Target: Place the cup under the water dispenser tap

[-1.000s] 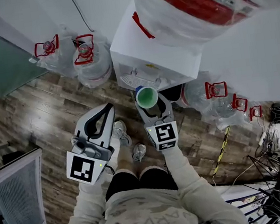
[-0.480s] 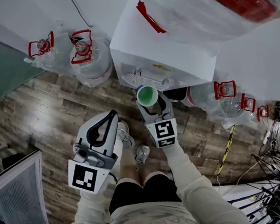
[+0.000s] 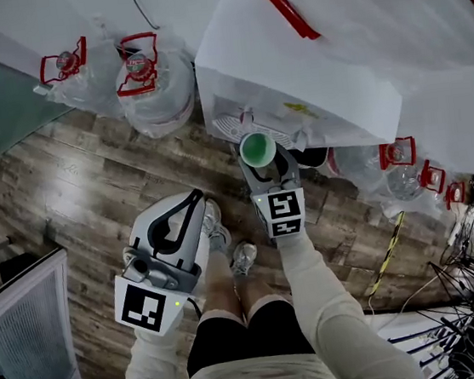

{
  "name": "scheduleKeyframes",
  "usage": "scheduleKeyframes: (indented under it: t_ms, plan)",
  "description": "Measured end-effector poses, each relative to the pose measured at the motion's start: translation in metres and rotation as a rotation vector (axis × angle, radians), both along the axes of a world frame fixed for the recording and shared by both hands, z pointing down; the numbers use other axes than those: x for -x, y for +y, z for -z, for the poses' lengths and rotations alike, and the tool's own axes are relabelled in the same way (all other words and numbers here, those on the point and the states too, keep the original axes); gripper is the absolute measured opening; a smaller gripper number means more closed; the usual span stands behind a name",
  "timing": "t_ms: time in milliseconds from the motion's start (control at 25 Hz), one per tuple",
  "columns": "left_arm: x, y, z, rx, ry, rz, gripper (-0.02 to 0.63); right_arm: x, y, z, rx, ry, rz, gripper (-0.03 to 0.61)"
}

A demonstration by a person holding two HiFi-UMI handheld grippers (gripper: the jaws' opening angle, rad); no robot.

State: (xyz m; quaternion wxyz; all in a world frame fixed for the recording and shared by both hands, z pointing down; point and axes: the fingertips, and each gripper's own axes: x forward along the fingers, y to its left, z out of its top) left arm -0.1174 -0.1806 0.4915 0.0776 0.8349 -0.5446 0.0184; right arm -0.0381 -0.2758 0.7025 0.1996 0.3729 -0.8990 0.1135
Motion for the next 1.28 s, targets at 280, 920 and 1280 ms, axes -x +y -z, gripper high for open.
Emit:
scheduleKeyframes:
  t_ms: [280,920,1280]
  plan:
    - [0.011,0.0,-0.017,0.005,0.005,0.014,0.005,0.007,-0.016,-0.035,0.017,0.027,-0.011,0.279]
    - [0.036,0.003,-0.032,0.025,0.0,0.063,0.005,0.028,-0.033,-0.087,0.111,0.069,-0.007,0.281]
    - [0.051,0.005,-0.038,0.035,-0.004,0.09,0.005,0.038,-0.041,-0.103,0.141,0.097,0.002,0.281]
